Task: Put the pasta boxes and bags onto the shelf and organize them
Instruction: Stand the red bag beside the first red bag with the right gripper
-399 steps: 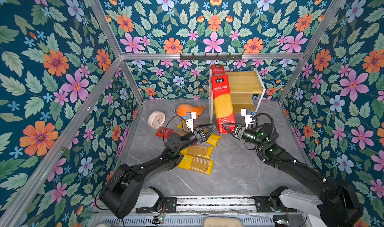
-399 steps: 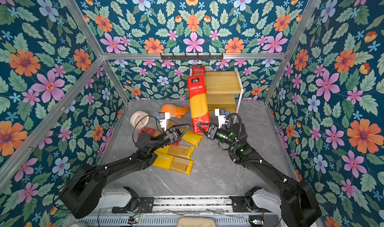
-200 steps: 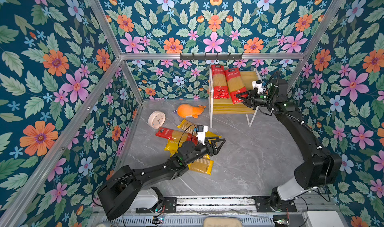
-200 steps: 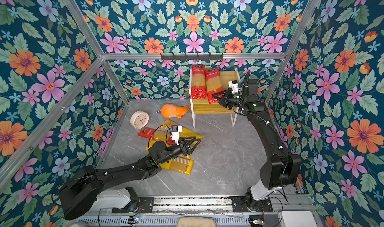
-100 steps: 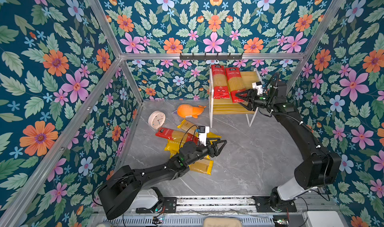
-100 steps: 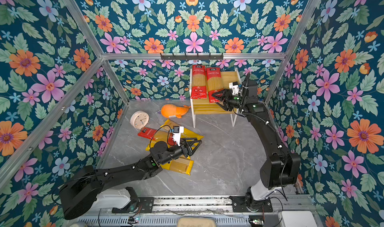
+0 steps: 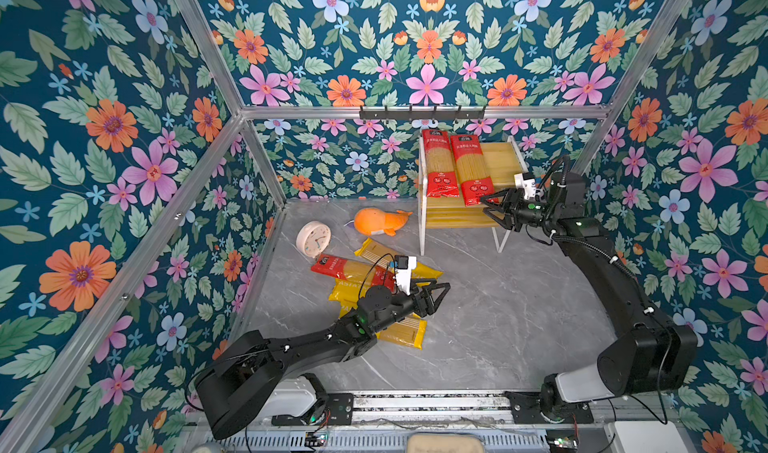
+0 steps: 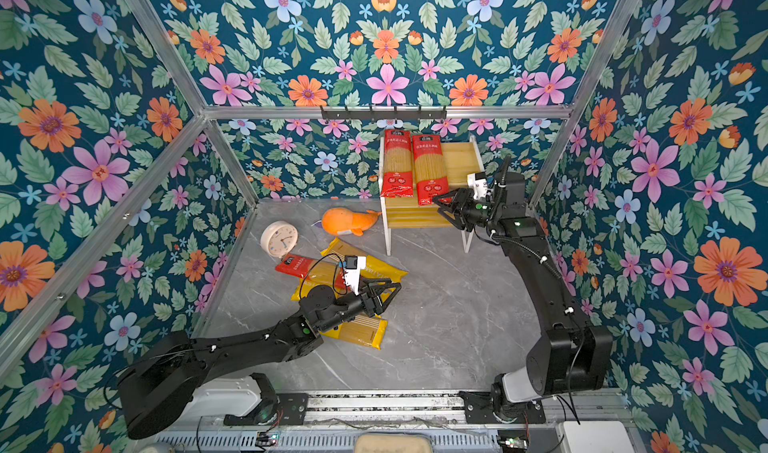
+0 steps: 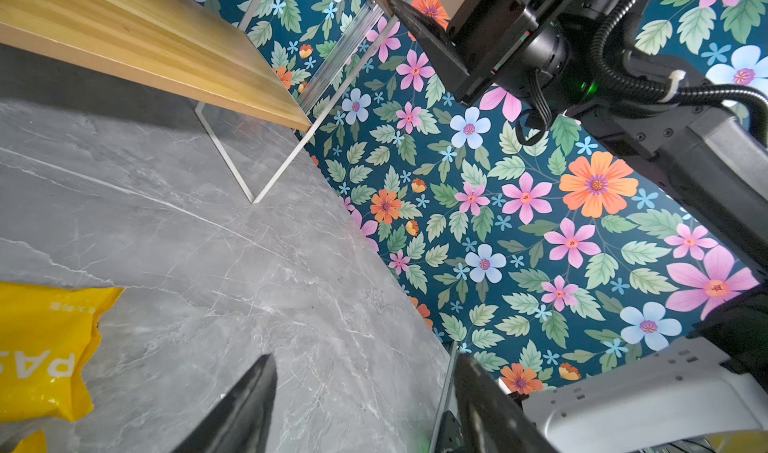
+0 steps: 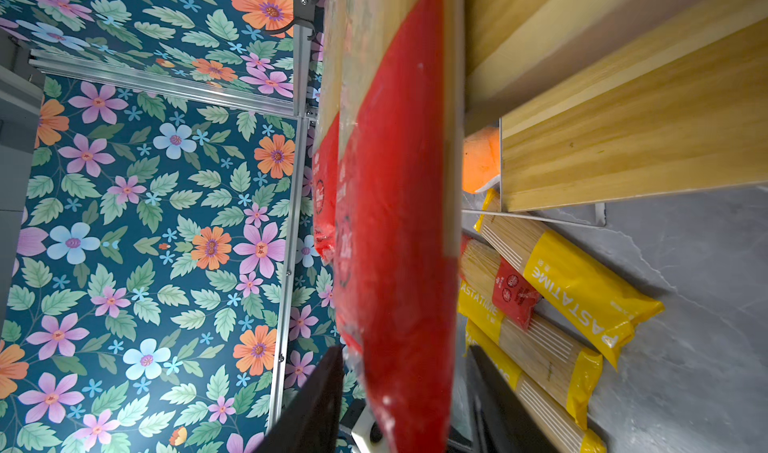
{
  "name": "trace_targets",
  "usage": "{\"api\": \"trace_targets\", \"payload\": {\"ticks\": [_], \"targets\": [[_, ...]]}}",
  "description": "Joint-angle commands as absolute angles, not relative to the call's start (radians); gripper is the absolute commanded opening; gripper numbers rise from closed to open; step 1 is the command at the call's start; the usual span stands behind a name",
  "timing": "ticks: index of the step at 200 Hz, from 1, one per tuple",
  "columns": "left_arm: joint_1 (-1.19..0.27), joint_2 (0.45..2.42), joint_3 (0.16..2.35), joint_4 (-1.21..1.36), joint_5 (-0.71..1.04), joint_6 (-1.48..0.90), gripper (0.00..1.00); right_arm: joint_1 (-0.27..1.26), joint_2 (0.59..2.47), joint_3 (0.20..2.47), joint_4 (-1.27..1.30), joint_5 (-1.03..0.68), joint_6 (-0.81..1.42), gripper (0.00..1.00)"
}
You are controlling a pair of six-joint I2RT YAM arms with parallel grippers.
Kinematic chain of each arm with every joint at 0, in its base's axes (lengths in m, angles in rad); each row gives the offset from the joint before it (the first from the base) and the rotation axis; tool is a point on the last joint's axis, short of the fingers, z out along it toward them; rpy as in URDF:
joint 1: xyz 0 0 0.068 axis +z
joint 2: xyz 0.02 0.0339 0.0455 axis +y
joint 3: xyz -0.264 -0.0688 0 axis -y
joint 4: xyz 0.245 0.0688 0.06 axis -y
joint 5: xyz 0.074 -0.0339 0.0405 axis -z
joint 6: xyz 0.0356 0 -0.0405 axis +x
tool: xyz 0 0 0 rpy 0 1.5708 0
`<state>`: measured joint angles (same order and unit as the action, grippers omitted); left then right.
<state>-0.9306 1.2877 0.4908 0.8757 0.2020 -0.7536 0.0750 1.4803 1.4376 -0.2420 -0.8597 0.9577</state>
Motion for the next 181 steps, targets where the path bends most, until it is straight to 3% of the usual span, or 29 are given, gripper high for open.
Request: {"api": "trace_targets", "payload": {"ticks": [1,55,100,151,167,181], "targets": [[-0.932,1.29,0.493,0.898,0.204,-0.744,0.7,0.075,1.515,1.483,-0.222,-0.858,0.966,0.42],[-0.931,1.298,0.499,0.887,0.199,-0.741,0.7,0.076,1.584,1.536,-0.111,-0.868,1.062,0.16],[-0.931,1.318,0.507,0.893,0.204,-0.744,0.7,0.084,1.622,1.538,-0.021,-0.868,1.14,0.11],[-0.931,1.3,0.494,0.881,0.193,-0.743,0.7,0.1,1.628,1.534,-0.034,-0.852,1.129,0.12],[-0.931,1.293,0.491,0.878,0.189,-0.742,0.7,0.1,1.626,1.529,-0.035,-0.854,1.126,0.21],[-0.931,1.286,0.486,0.875,0.184,-0.741,0.7,0.1,1.617,1.521,-0.033,-0.867,1.126,0.36]]}}
